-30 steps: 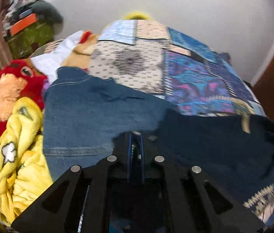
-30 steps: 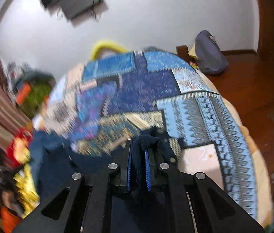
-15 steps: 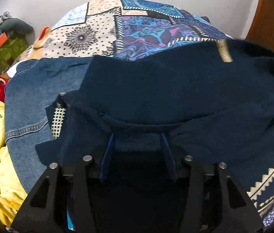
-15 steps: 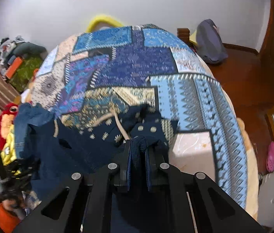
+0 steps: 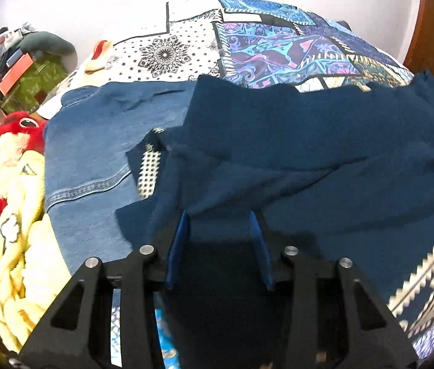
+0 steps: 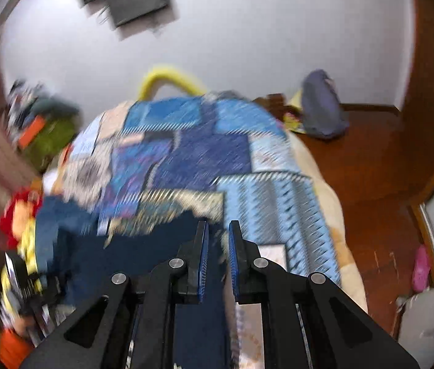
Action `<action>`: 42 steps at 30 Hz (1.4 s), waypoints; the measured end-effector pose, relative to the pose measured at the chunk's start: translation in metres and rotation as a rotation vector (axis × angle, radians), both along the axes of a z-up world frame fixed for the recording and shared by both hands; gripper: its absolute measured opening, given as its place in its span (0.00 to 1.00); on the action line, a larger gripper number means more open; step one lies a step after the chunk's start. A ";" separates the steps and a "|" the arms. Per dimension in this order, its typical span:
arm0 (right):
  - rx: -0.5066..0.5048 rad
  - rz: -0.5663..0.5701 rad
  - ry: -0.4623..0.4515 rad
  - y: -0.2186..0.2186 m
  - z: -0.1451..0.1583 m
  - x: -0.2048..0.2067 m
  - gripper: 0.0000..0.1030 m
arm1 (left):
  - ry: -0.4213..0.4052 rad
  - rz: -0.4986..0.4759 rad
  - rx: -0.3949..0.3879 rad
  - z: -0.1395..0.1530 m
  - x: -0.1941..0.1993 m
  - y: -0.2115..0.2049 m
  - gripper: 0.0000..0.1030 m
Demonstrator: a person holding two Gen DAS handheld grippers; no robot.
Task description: Fold large clothes
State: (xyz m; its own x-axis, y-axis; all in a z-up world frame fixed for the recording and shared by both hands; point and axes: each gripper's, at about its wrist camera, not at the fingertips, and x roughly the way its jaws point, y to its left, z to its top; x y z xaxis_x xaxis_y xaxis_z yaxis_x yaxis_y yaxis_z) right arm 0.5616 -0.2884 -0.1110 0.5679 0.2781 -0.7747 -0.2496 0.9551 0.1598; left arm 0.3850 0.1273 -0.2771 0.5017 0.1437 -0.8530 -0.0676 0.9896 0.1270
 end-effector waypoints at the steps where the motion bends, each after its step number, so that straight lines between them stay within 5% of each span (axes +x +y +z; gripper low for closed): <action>1: -0.028 0.042 0.001 0.017 -0.005 -0.009 0.08 | 0.002 0.000 -0.003 0.002 -0.004 0.000 0.42; 5: -0.040 0.191 0.014 0.073 -0.026 -0.040 0.08 | -0.023 -0.021 -0.057 0.022 -0.023 -0.002 0.43; 11: -0.021 0.383 0.071 0.153 -0.062 -0.084 0.08 | -0.057 -0.127 -0.192 0.039 -0.052 -0.031 0.61; 15: -0.218 0.387 0.053 0.177 -0.102 -0.100 0.08 | -0.029 -0.147 -0.185 0.022 -0.057 -0.050 0.67; 18: -0.279 0.365 0.011 0.166 -0.116 -0.108 0.08 | -0.010 -0.137 -0.167 0.004 -0.058 -0.054 0.72; 26: -0.270 0.256 0.068 0.100 -0.114 -0.104 0.08 | -0.032 -0.117 -0.152 0.000 -0.075 -0.043 0.77; 34: -0.331 0.098 0.081 0.043 -0.123 -0.107 0.09 | 0.043 -0.029 -0.001 -0.026 -0.097 -0.019 0.76; 37: -0.254 0.070 0.114 0.021 -0.122 -0.110 0.09 | 0.048 0.022 -0.024 -0.031 -0.112 0.001 0.76; 42: -0.268 0.066 0.108 0.013 -0.124 -0.112 0.09 | 0.010 0.113 -0.037 -0.016 -0.136 0.029 0.76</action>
State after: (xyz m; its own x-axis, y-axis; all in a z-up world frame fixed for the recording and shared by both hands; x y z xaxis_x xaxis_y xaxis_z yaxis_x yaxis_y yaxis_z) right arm 0.4496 -0.2754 -0.2349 0.4656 0.0891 -0.8805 -0.3075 0.9492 -0.0665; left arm 0.2488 0.1559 -0.2927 0.4758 0.1675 -0.8635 -0.1779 0.9797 0.0920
